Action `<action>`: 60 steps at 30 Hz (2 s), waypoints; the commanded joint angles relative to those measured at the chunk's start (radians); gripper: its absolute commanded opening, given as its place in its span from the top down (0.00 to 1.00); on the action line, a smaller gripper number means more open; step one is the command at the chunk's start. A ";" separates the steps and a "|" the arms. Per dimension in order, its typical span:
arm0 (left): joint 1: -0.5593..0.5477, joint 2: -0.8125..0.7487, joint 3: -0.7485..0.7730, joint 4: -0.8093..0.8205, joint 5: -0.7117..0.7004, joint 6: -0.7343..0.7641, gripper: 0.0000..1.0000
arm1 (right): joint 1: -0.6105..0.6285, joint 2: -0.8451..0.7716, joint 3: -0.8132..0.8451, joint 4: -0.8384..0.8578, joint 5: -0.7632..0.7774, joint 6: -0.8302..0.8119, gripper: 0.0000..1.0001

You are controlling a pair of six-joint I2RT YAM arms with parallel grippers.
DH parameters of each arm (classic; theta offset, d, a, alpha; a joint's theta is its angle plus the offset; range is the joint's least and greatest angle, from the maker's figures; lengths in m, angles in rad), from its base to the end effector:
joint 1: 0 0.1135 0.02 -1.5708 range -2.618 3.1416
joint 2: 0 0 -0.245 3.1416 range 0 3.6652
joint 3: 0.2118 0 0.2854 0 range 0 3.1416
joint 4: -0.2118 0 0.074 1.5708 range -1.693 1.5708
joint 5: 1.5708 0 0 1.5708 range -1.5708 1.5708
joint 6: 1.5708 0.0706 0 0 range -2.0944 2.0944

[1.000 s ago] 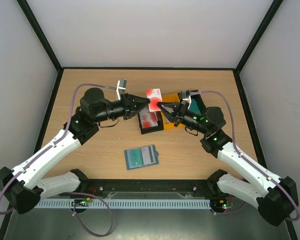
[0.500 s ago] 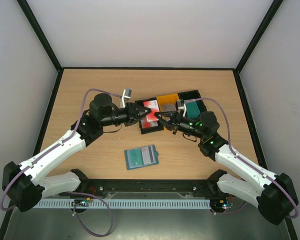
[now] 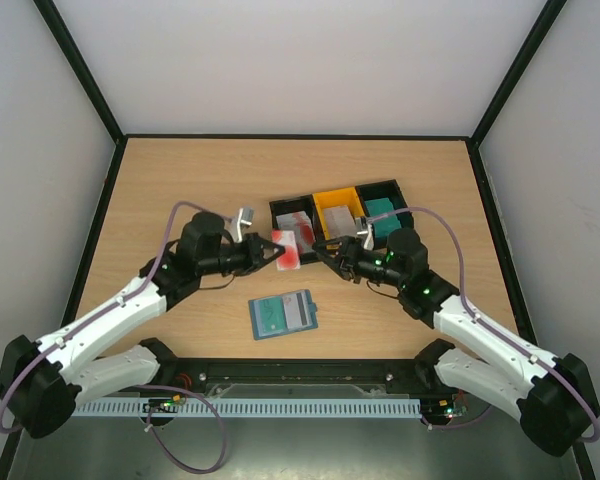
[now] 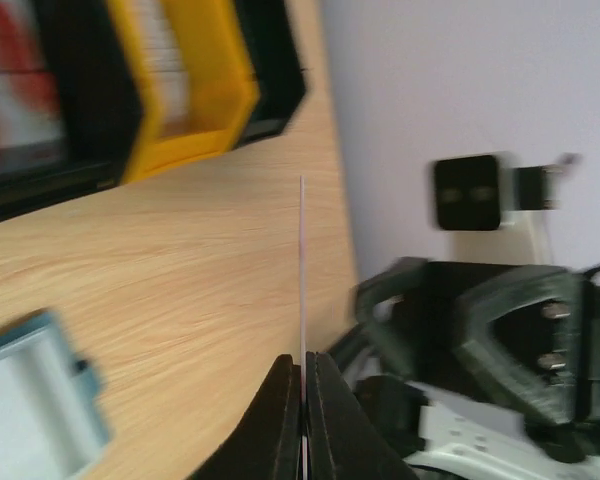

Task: Put the credit cards into the card holder
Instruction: Pick up the credit card from the storage box, then insert the credit card into the card holder.

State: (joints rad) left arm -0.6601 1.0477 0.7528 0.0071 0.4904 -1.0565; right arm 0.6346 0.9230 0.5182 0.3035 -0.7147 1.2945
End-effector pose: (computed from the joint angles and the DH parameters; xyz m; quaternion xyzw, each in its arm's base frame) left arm 0.2266 -0.2180 0.2634 -0.0106 0.7906 -0.5664 0.2323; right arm 0.1972 0.2026 0.2413 0.0034 0.7336 0.6640 0.1446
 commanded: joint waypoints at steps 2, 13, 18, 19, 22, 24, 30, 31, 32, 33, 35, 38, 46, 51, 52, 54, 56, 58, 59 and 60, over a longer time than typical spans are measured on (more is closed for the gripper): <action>0.005 -0.154 -0.163 -0.223 -0.134 0.090 0.98 | 0.062 -0.054 -0.009 -0.410 0.217 -0.295 0.57; -0.044 -0.258 -0.503 0.059 -0.124 -0.046 0.98 | 0.385 0.212 0.056 -0.568 0.623 -0.416 0.52; -0.121 -0.213 -0.550 0.191 -0.147 -0.046 0.98 | 0.451 0.326 0.095 -0.587 0.664 -0.432 0.53; -0.138 -0.202 -0.561 0.218 -0.157 -0.051 0.98 | 0.455 0.342 0.089 -0.573 0.650 -0.433 0.53; -0.170 -0.147 -0.605 0.308 -0.169 -0.066 0.98 | 0.461 0.392 0.078 -0.532 0.605 -0.433 0.54; -0.183 -0.115 -0.622 0.339 -0.186 -0.073 0.98 | 0.461 0.413 0.074 -0.518 0.602 -0.418 0.55; -0.213 -0.076 -0.679 0.442 -0.210 -0.117 0.98 | 0.461 0.455 0.052 -0.489 0.598 -0.383 0.62; -0.215 -0.072 -0.687 0.461 -0.210 -0.120 0.98 | 0.461 0.460 0.050 -0.489 0.595 -0.381 0.64; -0.216 -0.068 -0.694 0.478 -0.211 -0.126 0.98 | 0.461 0.464 0.047 -0.487 0.590 -0.380 0.66; -0.215 -0.062 -0.699 0.494 -0.211 -0.130 0.98 | 0.461 0.468 0.044 -0.487 0.587 -0.380 0.67; -0.219 -0.049 -0.701 0.526 -0.208 -0.138 0.98 | 0.461 0.473 0.041 -0.490 0.582 -0.380 0.70; -0.224 -0.044 -0.702 0.567 -0.210 -0.153 0.98 | 0.461 0.477 0.040 -0.492 0.573 -0.382 0.74; -0.225 -0.009 -0.696 0.596 -0.228 -0.150 0.98 | 0.461 0.493 0.044 -0.500 0.570 -0.386 0.74; -0.225 0.047 -0.699 0.630 -0.227 -0.145 0.98 | 0.461 0.496 0.044 -0.500 0.573 -0.380 0.75; -0.226 0.056 -0.699 0.633 -0.226 -0.143 0.98 | 0.461 0.497 0.043 -0.499 0.574 -0.380 0.75; -0.226 0.070 -0.702 0.638 -0.229 -0.137 0.98 | 0.461 0.498 0.042 -0.498 0.571 -0.378 0.75; -0.229 0.084 -0.704 0.642 -0.235 -0.123 0.98 | 0.461 0.499 0.040 -0.493 0.567 -0.374 0.75; -0.229 0.102 -0.702 0.645 -0.239 -0.111 0.98 | 0.461 0.502 0.038 -0.487 0.560 -0.372 0.75; -0.232 0.116 -0.702 0.653 -0.239 -0.108 0.98 | 0.461 0.503 0.037 -0.483 0.558 -0.370 0.75; -0.234 0.131 -0.705 0.665 -0.238 -0.109 0.98 | 0.461 0.505 0.034 -0.480 0.554 -0.370 0.76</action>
State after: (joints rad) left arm -0.8829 1.1393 0.0639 0.6167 0.2691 -1.1965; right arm 1.0878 1.4017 0.5747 -0.1688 -0.1612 0.9104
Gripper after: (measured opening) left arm 0.029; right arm 0.248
